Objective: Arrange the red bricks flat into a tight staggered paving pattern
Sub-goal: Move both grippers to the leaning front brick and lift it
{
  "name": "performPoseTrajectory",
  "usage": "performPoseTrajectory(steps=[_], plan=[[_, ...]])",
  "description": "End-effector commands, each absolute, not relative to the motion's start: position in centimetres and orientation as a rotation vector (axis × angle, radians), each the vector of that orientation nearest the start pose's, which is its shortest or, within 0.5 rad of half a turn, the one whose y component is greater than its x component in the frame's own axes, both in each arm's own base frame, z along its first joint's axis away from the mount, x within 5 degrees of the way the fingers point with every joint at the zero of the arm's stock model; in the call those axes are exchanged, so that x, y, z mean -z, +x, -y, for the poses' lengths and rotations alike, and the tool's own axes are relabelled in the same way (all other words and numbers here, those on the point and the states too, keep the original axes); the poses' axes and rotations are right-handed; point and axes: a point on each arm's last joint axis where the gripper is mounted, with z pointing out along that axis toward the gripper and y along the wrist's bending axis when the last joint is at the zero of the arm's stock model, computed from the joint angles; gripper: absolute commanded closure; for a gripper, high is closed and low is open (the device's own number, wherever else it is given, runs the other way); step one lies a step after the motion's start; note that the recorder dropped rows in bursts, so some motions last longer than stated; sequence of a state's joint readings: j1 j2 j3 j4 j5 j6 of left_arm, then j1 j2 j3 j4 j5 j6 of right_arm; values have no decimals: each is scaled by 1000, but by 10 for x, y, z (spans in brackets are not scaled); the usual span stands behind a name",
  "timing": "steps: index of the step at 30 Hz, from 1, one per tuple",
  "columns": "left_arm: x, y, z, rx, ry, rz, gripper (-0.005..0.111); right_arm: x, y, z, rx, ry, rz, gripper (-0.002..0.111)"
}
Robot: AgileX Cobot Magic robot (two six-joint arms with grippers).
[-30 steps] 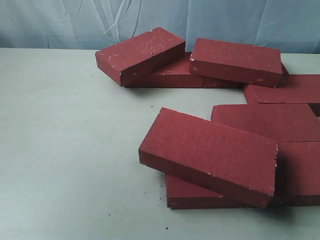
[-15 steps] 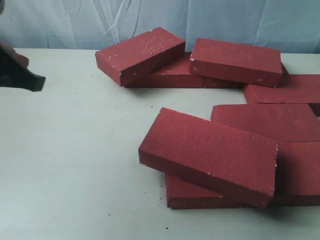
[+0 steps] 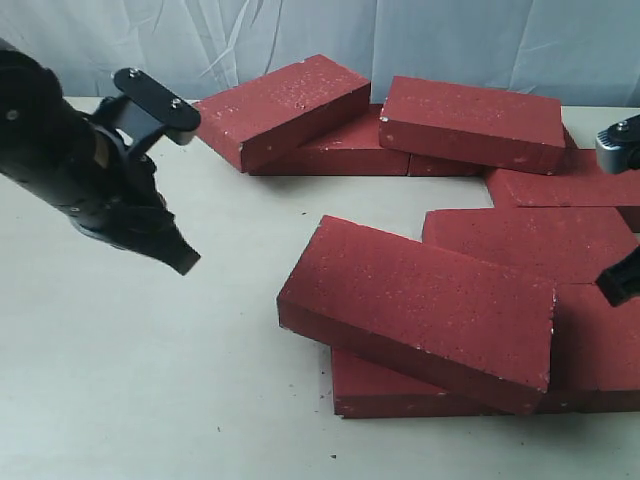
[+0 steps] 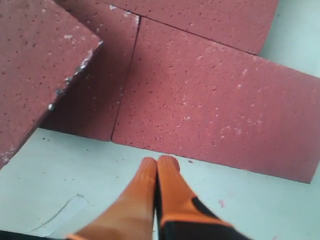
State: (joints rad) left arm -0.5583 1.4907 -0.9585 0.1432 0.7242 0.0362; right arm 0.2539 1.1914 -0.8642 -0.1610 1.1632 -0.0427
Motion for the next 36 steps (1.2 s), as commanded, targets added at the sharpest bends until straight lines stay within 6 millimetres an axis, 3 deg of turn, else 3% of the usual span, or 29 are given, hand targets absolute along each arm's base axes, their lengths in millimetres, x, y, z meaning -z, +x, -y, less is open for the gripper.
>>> performPoseTrajectory(steps=[1,5,12,29,36], plan=[[-223,251,167,96,999,-2589,107,-261,194,-42,139,-590,-2958,109],[-212,258,181,197,1057,-2606,107,-248,198,-46,89,-581,-2978,109],[-199,273,191,211,1028,-2579,107,-224,202,-50,48,-587,-3010,109],[-174,287,216,405,1045,-2590,107,-200,216,-60,-50,-555,-3072,109],[-175,286,219,468,1017,-2591,107,-194,218,-70,-219,-591,-3075,109]])
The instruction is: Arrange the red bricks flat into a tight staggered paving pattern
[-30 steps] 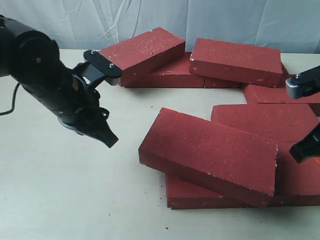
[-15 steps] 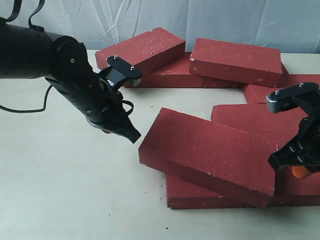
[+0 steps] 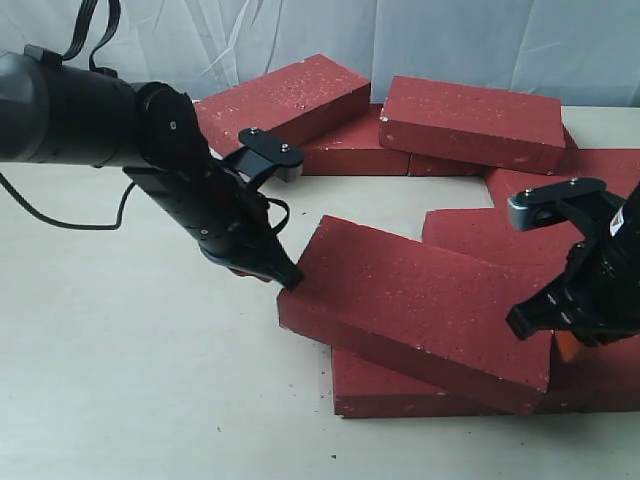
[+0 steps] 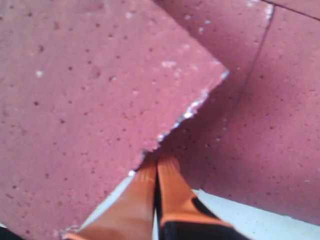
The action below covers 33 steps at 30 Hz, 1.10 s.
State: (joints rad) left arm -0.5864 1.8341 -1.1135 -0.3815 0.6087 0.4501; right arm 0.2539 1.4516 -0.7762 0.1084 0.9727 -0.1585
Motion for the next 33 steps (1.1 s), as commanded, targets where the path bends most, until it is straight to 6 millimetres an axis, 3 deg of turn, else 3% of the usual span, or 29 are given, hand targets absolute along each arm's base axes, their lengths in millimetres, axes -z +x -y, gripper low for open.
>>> performPoseTrajectory(steps=[1,10,19,27,33], plan=[[-176,286,220,488,1021,-2586,107,-194,218,-71,-219,-590,-3073,109],[-179,285,221,511,1029,-2570,107,-195,220,-71,-218,-605,-3053,109],[-223,275,215,542,1008,-2467,107,-222,234,-83,-348,-619,-2970,109],[-241,285,182,526,887,-2501,107,-260,258,-99,-499,-624,-2806,109],[-241,299,154,494,782,-2536,107,-267,285,-112,-552,-625,-2758,109]])
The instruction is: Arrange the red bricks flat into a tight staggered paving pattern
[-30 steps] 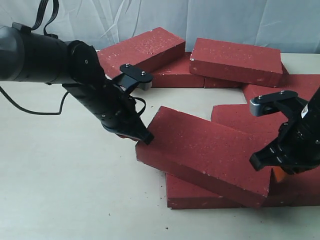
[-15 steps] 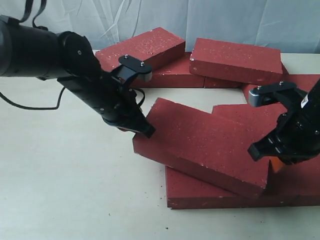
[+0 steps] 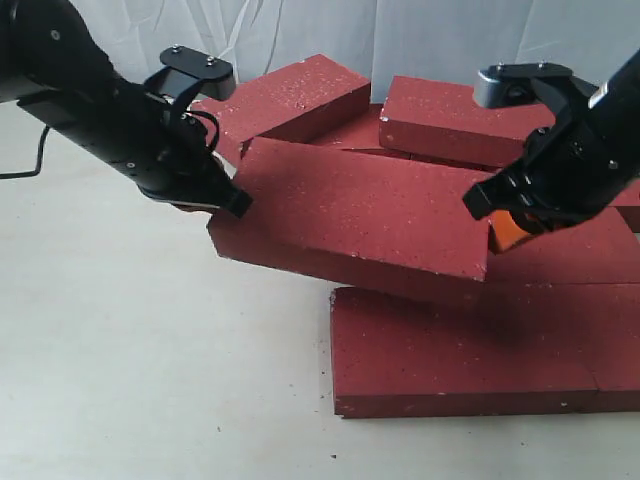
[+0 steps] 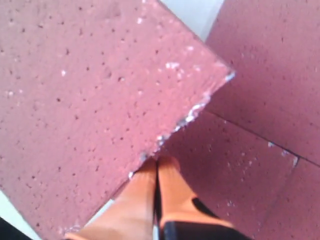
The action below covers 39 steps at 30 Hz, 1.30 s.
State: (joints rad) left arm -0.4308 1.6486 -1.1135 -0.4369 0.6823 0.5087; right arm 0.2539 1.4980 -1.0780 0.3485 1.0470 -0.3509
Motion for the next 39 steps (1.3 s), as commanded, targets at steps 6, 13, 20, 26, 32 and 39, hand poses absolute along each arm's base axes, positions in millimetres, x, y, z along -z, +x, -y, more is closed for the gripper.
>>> performPoseTrajectory(steps=[6,13,20,26,32,39], plan=[[-240,304,139,474,743,-2568,107,-253,313,-148,-563,-732,-2753,109],[-227,308,108,323,666,-2649,107,-230,346,-192,-584,-824,-2737,109],[-200,310,70,229,474,-2639,107,-195,372,-225,-605,-820,-2711,109],[-168,317,67,184,475,-2682,107,-179,382,-226,-527,-828,-2688,109],[-163,327,49,146,347,-2658,107,-175,386,-213,-347,-885,-2708,109],[-166,331,22,124,195,-2645,107,-177,386,-203,-186,-951,-2710,109]])
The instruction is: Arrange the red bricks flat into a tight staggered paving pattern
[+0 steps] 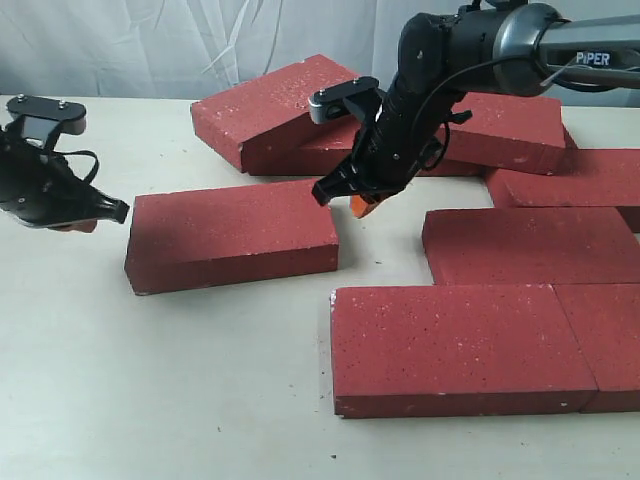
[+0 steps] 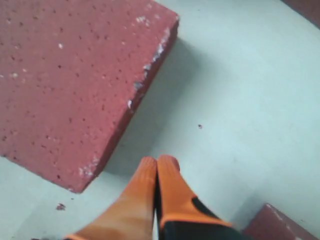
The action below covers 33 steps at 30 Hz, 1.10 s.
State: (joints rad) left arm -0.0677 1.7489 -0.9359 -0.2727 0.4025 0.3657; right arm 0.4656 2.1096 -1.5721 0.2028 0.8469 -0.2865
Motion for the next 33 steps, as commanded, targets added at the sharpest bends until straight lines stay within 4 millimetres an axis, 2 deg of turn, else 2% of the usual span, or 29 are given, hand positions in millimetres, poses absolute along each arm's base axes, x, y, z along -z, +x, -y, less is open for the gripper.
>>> performPoseTrajectory(steps=[1,5,7,9,12,15,19,21,24,27,33], plan=[[-170,332,22,119,193,-2625,107,-180,386,-202,-166,-963,-2704,109],[-195,329,24,146,120,-2514,107,-208,379,-197,-150,-976,-2663,109],[-209,321,28,167,81,-2436,107,-221,373,-196,-172,-988,-2624,109],[-221,312,34,155,124,-2363,107,-230,362,-195,-228,-1025,-2560,109],[-236,295,44,138,240,-2310,107,-231,341,-193,-325,-1122,-2446,109],[-242,282,44,124,304,-2318,107,-222,318,-189,-395,-1251,-2351,109],[-226,281,41,73,363,-2365,107,-203,307,-189,-453,-1276,-2298,109],[-214,284,39,68,360,-2404,107,-200,307,-199,-515,-1282,-2252,109],[-190,292,38,59,367,-2472,107,-192,300,-218,-642,-1385,-2206,109],[-171,304,33,55,348,-2535,107,-180,298,-239,-661,-1481,-2189,109],[-152,320,35,94,306,-2605,107,-156,301,-270,-666,-1524,-2221,109]])
